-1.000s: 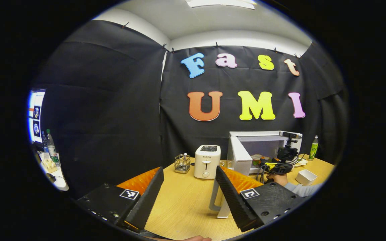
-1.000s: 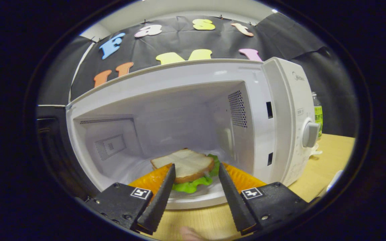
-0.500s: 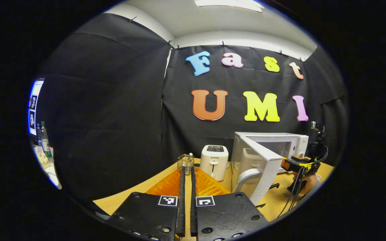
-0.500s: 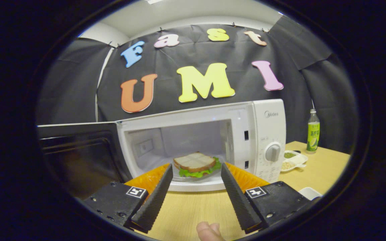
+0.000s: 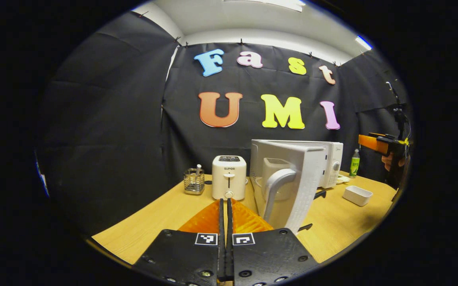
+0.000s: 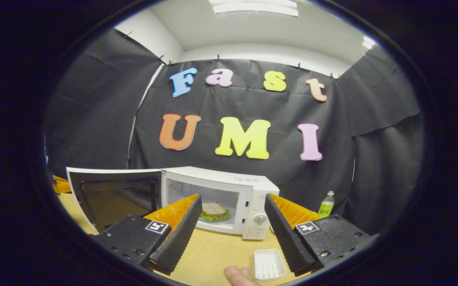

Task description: Open the microwave oven with the left hand, put the food in, and close the microwave oven.

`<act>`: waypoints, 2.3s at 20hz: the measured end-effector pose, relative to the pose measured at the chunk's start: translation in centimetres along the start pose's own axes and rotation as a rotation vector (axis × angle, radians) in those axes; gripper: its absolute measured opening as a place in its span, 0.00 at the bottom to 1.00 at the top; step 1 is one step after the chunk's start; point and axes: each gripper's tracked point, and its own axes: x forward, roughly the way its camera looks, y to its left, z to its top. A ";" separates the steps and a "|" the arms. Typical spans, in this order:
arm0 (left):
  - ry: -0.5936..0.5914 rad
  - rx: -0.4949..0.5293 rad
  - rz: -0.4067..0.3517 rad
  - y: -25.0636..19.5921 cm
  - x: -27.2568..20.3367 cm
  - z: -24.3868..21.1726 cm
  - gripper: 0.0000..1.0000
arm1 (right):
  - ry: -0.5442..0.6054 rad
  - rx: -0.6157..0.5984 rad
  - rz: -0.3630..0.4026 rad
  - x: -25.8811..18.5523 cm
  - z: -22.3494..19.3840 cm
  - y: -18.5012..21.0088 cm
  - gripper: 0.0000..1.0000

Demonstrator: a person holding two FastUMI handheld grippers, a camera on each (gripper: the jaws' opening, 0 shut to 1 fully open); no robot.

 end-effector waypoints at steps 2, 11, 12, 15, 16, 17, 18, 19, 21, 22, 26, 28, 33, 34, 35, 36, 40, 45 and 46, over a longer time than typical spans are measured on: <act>0.013 0.013 -0.006 -0.6 0.1 -0.4 0.00 | 0.008 0.017 -0.005 -2.3 1.6 -1.5 1.00; 0.038 0.025 -0.043 -4.1 0.1 -1.5 0.00 | 0.030 -0.004 -0.096 -9.3 5.1 -9.5 0.96; 0.041 0.015 -0.054 -4.5 -0.1 -1.7 0.00 | 0.032 0.001 -0.093 -10.0 5.1 -9.9 0.96; 0.050 0.010 -0.069 -6.0 -0.1 -2.2 0.00 | 0.043 0.030 -0.066 -11.3 5.1 -10.5 1.00; 0.049 0.015 -0.076 -6.5 -0.1 -2.2 0.00 | 0.051 0.041 -0.059 -11.7 4.9 -10.7 1.00; 0.049 0.022 -0.089 -7.1 -0.2 -2.2 0.00 | 0.053 0.051 -0.056 -12.5 4.8 -11.2 1.00; 0.047 0.027 -0.106 -7.8 -0.2 -2.1 0.00 | 0.051 0.057 -0.056 -12.8 4.7 -11.5 0.96; 0.044 0.029 -0.126 -8.5 -0.1 -2.2 0.00 | 0.050 0.058 -0.061 -13.1 4.8 -11.9 0.96; 0.046 0.027 -0.158 -10.0 0.3 -2.4 0.00 | 0.063 0.074 -0.068 -13.4 4.2 -12.8 0.96; 0.048 0.029 -0.163 -10.4 0.7 -2.5 0.00 | 0.071 0.098 -0.058 -13.6 4.0 -12.8 0.96; 0.061 0.045 -0.198 -12.6 2.2 -2.6 0.00 | 0.062 0.120 -0.066 -14.5 4.1 -14.5 0.96; 0.059 0.013 -0.238 -14.2 2.9 -2.3 0.00 | 0.053 0.119 -0.072 -14.8 4.0 -15.0 1.00; 0.043 -0.012 -0.293 -17.7 4.9 -1.3 0.00 | 0.044 0.122 -0.110 -15.3 3.4 -16.9 1.00; 0.043 -0.016 -0.301 -18.4 5.3 -1.3 0.00 | 0.043 0.123 -0.110 -15.4 3.3 -17.1 0.96; 0.045 -0.023 -0.314 -19.2 5.7 -1.2 0.00 | 0.043 0.127 -0.106 -15.3 3.2 -17.1 0.96; 0.050 -0.035 -0.328 -20.0 6.2 -1.3 0.00 | 0.044 0.131 -0.101 -15.2 3.0 -17.0 0.96; 0.057 -0.024 -0.385 -23.4 8.2 -1.6 0.00 | 0.042 0.127 -0.107 -14.9 2.9 -17.6 0.96; 0.036 -0.057 -0.388 -26.6 11.6 -0.9 0.00 | 0.025 0.109 -0.161 -14.2 2.4 -19.7 1.00; 0.037 -0.058 -0.392 -27.4 12.2 -1.0 0.00 | 0.018 0.108 -0.176 -14.0 2.3 -20.2 0.96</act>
